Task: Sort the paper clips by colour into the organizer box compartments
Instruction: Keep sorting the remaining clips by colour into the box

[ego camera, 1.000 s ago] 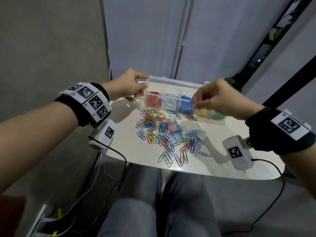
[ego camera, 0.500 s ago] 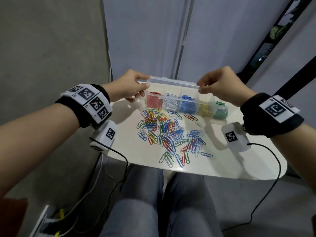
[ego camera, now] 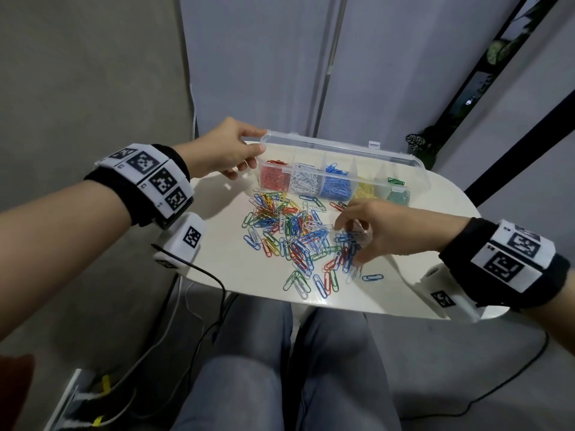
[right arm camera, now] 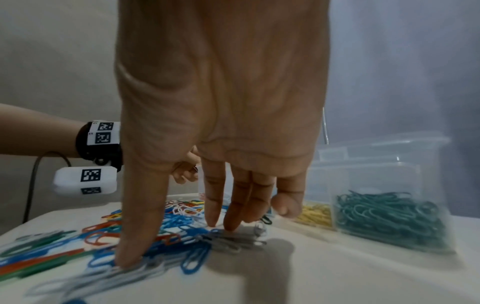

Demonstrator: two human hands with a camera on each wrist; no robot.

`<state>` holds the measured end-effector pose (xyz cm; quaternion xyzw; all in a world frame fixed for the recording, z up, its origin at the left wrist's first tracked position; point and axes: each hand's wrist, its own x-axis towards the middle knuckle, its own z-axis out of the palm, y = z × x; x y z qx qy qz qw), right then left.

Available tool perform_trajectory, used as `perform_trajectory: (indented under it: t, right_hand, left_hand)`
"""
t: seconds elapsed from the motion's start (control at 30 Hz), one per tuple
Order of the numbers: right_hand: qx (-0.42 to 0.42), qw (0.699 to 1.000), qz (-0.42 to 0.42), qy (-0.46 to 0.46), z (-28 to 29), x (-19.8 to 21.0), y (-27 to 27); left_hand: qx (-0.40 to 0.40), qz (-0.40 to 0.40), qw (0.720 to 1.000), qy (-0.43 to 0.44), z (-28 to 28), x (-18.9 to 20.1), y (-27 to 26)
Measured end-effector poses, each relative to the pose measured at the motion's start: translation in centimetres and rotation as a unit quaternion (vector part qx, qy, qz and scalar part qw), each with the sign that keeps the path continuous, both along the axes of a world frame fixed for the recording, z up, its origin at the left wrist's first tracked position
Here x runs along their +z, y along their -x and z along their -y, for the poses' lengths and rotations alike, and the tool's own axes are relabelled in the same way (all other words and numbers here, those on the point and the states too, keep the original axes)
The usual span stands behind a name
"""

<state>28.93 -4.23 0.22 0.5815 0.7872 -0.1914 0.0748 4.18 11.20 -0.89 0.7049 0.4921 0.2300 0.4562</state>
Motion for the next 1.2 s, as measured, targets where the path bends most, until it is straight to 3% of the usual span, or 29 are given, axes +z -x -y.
perform_trajectory:
  t: [0.3,0.7,0.9,1.07,1.2]
  right_hand:
    - [-0.032,0.998,-0.038,-0.026,-1.6,-0.7,0.4]
    - [-0.019,0.998,0.011,-0.059,-1.1,-0.8,1.2]
    - [-0.094,0.987,-0.110,-0.069,-1.5,0.5,0.4]
    - [-0.201,0.934,-0.275,-0.110,-2.1,4.2,0.4]
    - [-0.268,0.898,-0.302,-0.175,-4.3,5.8,0.0]
  left_hand:
    - [0.001,-0.002,1.000,0.000,0.1,0.1,0.0]
    - [0.003,0.003,1.000,0.002,0.0,0.0,-0.1]
    - [0.002,0.008,1.000,0.001,0.0,-0.1,-0.1]
    - [-0.002,0.007,1.000,-0.002,0.0,0.0,0.0]
    - [-0.003,0.005,1.000,-0.003,0.0,-0.1,0.0]
